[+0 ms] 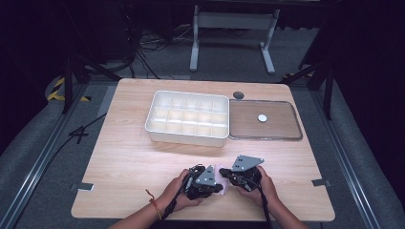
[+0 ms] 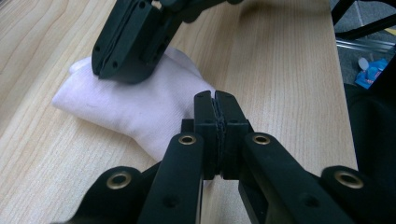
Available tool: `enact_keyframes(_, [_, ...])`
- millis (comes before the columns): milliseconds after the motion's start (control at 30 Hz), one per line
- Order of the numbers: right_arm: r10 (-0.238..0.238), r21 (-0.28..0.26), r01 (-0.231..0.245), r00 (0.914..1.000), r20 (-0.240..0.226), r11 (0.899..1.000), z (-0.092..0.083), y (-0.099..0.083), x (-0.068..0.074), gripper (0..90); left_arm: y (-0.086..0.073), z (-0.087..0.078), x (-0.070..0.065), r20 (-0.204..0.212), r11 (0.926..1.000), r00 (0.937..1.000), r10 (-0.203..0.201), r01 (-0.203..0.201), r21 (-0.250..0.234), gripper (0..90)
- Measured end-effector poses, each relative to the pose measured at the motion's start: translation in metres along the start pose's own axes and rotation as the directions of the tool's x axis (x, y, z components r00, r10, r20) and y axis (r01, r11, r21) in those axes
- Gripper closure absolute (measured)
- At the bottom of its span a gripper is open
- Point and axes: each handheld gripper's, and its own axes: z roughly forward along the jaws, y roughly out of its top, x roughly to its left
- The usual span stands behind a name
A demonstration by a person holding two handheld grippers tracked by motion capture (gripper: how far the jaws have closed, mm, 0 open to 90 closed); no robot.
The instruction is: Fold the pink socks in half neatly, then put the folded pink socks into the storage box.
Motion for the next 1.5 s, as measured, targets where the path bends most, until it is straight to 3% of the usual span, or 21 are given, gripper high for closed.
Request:
enact_keyframes(233, [0.020,0.009,-0.020,0.9998,0.004,1.000,-0.003,-0.006,-0.003,89.1,0.000,0.000,0.000,0.001,1.0000,1.0000,0.002,-0.002,0.000,88.5])
enact_keyframes(700, [0.017,0.012,-0.017,0.9999,0.002,1.000,-0.002,-0.006,-0.003,89.1,-0.001,-0.002,0.001,0.019,0.9998,0.9997,-0.016,0.016,-0.011,86.3])
enact_keyframes(867, [0.018,0.010,-0.018,0.9998,0.000,1.000,-0.002,-0.006,-0.005,89.0,-0.001,-0.007,-0.001,0.028,0.9998,0.9996,-0.008,0.009,-0.016,85.4])
enact_keyframes(1000, [0.020,0.018,-0.021,0.9998,0.007,1.000,-0.003,-0.006,-0.007,85.8,0.002,-0.025,0.000,0.021,0.9985,0.9998,-0.002,0.003,-0.055,83.1])
enact_keyframes(1100, [0.020,0.013,-0.020,0.9998,0.009,1.000,-0.003,-0.006,-0.007,84.8,0.003,-0.037,0.001,-0.001,0.9971,0.9999,0.010,-0.010,-0.076,80.6])
enact_keyframes(1167, [0.020,0.011,-0.020,0.9998,0.009,1.000,-0.003,-0.006,-0.006,84.0,0.000,-0.057,0.004,-0.032,0.9957,0.9993,0.017,-0.019,-0.090,78.0])
enact_keyframes(1233, [0.021,0.006,-0.021,0.9998,0.007,1.000,-0.004,-0.005,-0.007,81.2,-0.012,-0.076,0.012,-0.095,0.9981,0.9954,-0.001,-0.004,-0.061,70.1])
enact_keyframes(1267, [0.027,0.002,-0.027,0.9996,0.004,1.000,-0.005,-0.005,-0.007,80.5,-0.012,-0.076,0.012,-0.095,0.9981,0.9954,-0.001,-0.004,-0.061,67.0])
enact_keyframes(1400, [0.024,-0.001,-0.024,0.9996,0.012,1.000,-0.007,-0.003,-0.005,76.2,-0.045,-0.095,0.024,-0.192,0.9985,0.9805,-0.043,0.049,0.026,58.7])
enact_keyframes(1433, [0.032,-0.005,-0.032,0.9994,0.015,0.999,-0.009,-0.002,-0.005,74.8,-0.052,-0.098,0.025,-0.206,0.9973,0.9767,-0.059,0.067,0.030,57.7])
enact_keyframes(1467, [0.032,-0.005,-0.032,0.9994,0.015,0.999,-0.009,-0.002,-0.005,74.8,-0.052,-0.098,0.025,-0.206,0.9973,0.9767,-0.059,0.067,0.030,56.0])
enact_keyframes(1500, [0.036,-0.018,-0.036,0.9991,0.020,0.999,-0.011,0.000,-0.004,72.5,-0.064,-0.105,0.028,-0.241,0.9949,0.9685,-0.063,0.080,0.062,53.8])
